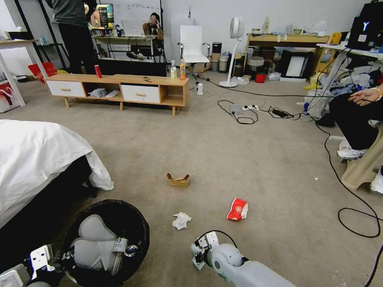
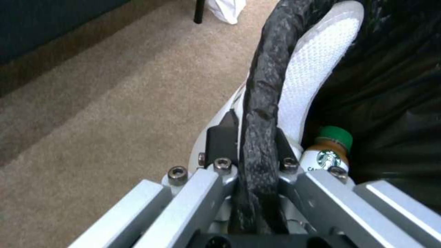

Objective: Pick up the trash bin and place the garbage on the floor into it.

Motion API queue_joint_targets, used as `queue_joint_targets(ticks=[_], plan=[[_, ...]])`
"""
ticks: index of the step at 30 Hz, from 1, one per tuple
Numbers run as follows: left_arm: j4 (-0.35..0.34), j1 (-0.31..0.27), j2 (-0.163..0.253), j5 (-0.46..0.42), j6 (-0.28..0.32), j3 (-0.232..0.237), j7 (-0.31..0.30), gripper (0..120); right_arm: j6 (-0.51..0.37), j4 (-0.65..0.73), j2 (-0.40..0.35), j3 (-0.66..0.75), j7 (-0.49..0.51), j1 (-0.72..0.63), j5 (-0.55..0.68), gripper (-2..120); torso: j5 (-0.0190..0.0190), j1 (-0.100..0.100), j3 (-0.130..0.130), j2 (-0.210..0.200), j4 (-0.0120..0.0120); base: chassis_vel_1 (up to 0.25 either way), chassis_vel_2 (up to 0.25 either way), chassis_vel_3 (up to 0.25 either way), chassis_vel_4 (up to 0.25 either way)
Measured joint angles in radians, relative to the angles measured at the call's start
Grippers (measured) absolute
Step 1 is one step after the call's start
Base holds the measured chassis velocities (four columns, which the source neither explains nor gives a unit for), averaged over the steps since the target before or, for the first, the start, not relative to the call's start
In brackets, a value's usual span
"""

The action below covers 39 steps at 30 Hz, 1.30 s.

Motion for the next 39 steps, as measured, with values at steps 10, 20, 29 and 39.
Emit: queue_joint_targets(ticks=[10,20,29,39], plan=[[-0.004,-0.011,0.008,-0.014,0.000,-0.001,-0.004,3,0.074,0.115,-0.081,0.037,-0.001,0.012,0.002,0,-0.0001,0.000,0.000,0.000,-0.0001,0.000,0.000,0.000,0.000],[-0.013,-0.022,0.011,-0.025,0.000,0.012,-0.009,3,0.103,0.322,-0.165,0.103,-0.009,0.054,0.009,0,-0.0001,0.000,0.000,0.000,-0.0002,0.000,0.000,0.000,0.000],[-0.029,-0.025,0.011,-0.030,0.000,0.032,-0.012,3,0.153,0.646,-0.212,0.151,-0.043,0.187,0.115,0,-0.0004,0.000,0.000,0.000,-0.0001,0.000,0.000,0.000,0.000],[-0.044,-0.019,0.016,-0.022,0.000,0.044,-0.012,3,0.034,0.788,-0.142,0.027,0.094,0.444,0.395,0,-0.0006,0.000,0.000,0.001,0.0003,0.000,0.000,0.000,0.000]])
